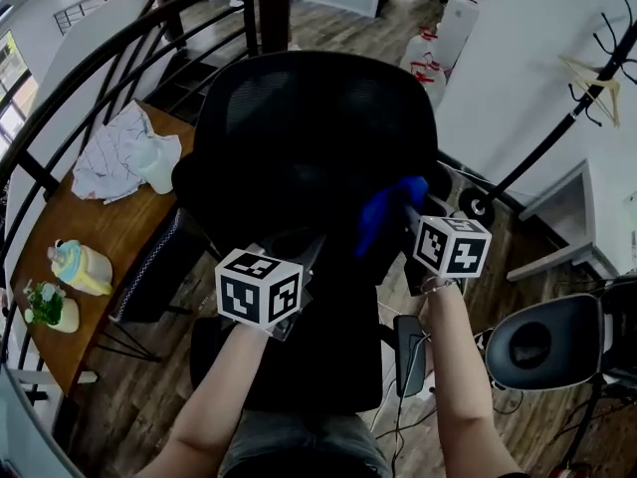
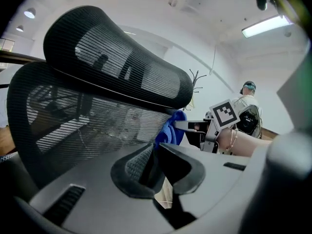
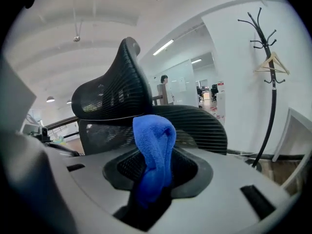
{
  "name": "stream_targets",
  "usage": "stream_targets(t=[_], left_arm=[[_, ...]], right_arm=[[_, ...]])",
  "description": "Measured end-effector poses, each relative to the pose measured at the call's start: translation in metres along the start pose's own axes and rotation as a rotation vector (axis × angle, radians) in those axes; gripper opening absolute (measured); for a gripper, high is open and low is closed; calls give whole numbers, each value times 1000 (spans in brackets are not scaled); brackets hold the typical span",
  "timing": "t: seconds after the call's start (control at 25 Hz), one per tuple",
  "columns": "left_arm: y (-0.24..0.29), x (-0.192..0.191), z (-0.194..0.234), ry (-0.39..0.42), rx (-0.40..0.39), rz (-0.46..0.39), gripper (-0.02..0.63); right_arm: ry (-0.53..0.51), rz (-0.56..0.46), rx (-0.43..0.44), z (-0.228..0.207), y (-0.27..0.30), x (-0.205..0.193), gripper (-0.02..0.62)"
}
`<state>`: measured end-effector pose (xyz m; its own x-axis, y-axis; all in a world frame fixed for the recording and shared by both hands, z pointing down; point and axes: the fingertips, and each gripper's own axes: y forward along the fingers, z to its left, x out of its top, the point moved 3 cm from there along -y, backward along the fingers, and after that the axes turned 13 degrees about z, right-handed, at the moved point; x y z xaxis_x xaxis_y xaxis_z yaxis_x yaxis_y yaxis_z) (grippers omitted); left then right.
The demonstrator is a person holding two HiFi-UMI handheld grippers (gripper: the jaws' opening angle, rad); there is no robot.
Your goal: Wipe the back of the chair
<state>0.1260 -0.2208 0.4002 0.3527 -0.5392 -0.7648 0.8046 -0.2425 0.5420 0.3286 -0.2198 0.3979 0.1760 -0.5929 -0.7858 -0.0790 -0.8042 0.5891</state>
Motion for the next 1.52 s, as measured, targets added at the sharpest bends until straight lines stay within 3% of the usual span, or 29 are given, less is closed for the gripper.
stream_targets(t=[0.4, 0.68, 1.16, 1.52], left_arm=[[21, -20, -27, 21, -41, 74, 44], [8, -27, -19, 16, -16, 77, 44], [-50, -51, 31, -92, 94, 4, 44], [-107, -71, 86, -182, 214, -54, 44]], right_arm=[[27, 3, -128, -59, -33, -14, 141], [14, -5, -156, -62, -47, -21, 127], [-128, 30, -25, 28, -35, -41, 121], [-280, 71, 198, 148, 21, -30, 121]])
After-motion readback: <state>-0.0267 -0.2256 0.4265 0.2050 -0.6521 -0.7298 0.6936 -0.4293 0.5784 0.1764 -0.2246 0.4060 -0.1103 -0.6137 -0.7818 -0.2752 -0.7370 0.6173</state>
